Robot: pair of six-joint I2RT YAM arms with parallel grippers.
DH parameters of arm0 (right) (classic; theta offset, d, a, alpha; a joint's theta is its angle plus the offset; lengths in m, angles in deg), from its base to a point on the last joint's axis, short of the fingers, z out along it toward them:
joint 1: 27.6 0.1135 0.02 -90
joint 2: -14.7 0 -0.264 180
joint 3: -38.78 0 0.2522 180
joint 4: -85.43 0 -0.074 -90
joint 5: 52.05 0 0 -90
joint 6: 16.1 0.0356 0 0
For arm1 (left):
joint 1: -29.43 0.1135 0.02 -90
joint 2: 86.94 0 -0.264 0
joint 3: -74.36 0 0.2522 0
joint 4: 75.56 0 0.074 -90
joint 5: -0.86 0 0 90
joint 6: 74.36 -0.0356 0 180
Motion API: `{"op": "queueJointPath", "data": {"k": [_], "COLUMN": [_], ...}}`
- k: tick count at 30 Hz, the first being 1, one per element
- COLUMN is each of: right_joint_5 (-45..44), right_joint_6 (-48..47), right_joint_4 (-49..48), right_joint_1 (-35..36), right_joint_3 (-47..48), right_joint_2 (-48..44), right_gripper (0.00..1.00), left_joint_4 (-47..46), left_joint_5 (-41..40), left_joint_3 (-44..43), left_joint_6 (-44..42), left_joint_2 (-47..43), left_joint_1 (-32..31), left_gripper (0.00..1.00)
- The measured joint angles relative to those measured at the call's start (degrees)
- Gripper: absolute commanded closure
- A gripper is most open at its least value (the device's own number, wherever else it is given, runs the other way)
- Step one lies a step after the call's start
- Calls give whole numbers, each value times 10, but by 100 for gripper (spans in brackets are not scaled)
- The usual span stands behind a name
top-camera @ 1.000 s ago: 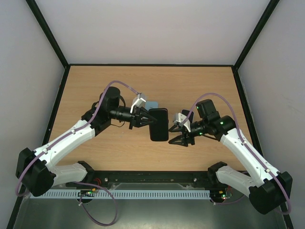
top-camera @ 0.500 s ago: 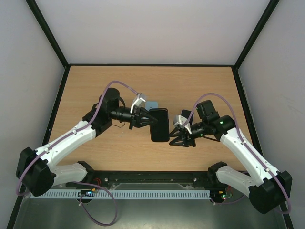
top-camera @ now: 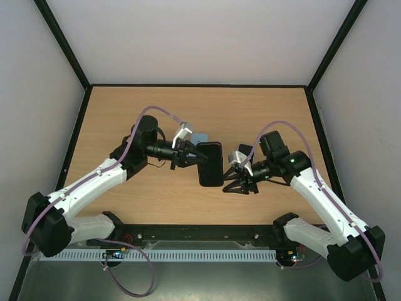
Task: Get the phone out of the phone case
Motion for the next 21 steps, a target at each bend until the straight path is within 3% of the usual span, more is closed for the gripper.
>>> {"op": "queueJointPath", "data": {"k": [13,21], "right_joint_5": [5,-2], "right_joint_6": [4,-42], "right_joint_4": [-27,-22], "right_joint_1": [0,1], "right_joint_3": [3,-9], "right_joint_2": [0,-4], "right_gripper": [85,81], "left_joint_4": [-1,-7], "left_joint_5": [1,8], "left_joint_3": [0,0], "left_joint_6": [11,46], "left_joint_2": [7,19], "left_joint_1": [-5,-13], "left_gripper": [98,97]}}
